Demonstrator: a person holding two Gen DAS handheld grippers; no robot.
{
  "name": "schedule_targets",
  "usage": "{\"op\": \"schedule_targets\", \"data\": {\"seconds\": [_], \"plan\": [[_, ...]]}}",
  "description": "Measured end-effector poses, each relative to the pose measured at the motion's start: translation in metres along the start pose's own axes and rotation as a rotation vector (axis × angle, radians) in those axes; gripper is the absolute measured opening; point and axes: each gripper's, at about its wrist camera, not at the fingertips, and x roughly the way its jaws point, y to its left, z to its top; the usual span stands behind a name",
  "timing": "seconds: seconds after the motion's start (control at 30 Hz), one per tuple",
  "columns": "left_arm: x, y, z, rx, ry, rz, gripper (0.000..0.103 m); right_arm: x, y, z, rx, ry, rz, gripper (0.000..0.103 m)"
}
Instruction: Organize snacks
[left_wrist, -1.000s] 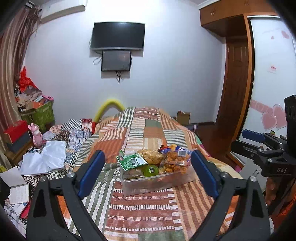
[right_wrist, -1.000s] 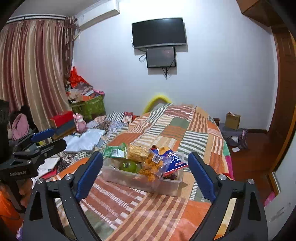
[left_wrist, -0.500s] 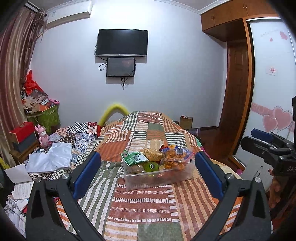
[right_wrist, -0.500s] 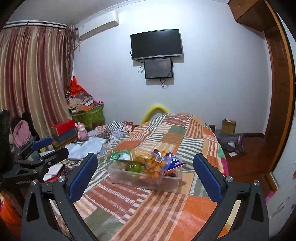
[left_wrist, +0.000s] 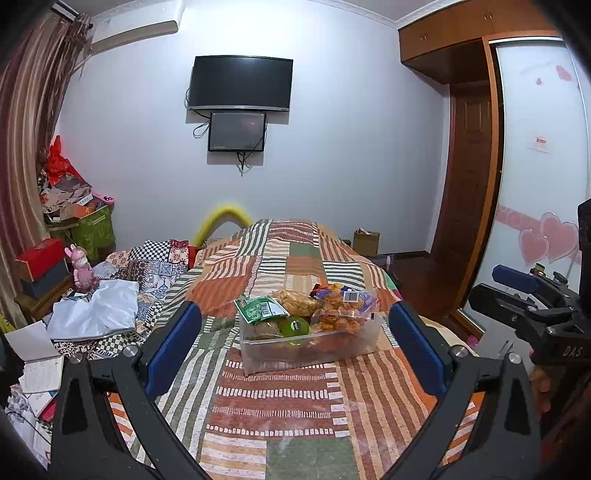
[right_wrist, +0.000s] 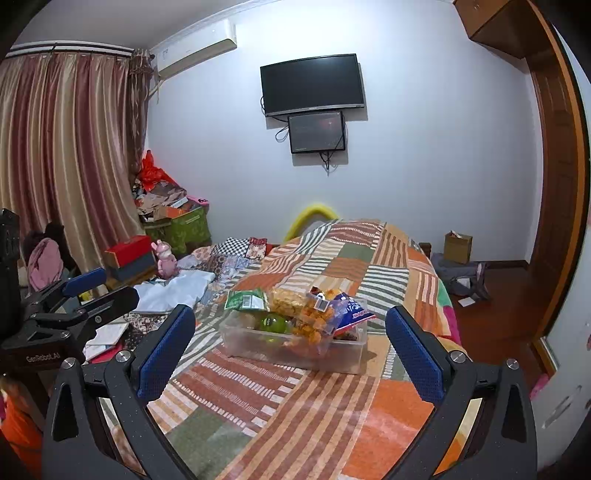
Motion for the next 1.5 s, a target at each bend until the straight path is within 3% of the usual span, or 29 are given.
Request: {"op": "schedule_targets", "data": {"seconds": [1.5], "plan": [[0.006,0.0024,0.0,-0.012,0.011,-0.014,0.103,-0.0027,0.0042,-0.0006,0.0,0.002,0.013,0.103]]}}
